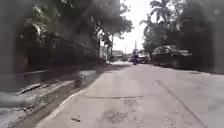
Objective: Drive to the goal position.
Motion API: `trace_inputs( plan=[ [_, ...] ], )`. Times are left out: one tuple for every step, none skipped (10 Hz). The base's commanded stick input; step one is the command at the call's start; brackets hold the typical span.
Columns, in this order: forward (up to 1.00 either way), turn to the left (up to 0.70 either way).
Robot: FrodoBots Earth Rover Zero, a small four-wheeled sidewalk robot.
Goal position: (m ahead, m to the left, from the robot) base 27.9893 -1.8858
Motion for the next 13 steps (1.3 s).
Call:
trace_inputs(
  plan=[
    [1.00,0.00],
    [1.00,0.00],
    [1.00,0.00],
    [1.00,0.00],
    [1.00,0.00],
    [1.00,0.00],
    [1.00,0.00],
    [1.00,0.00],
    [1.00,0.00],
    [1.00,0.00],
    [1.00,0.00],
    [1.00,0.00],
    [1.00,0.00]
  ],
)
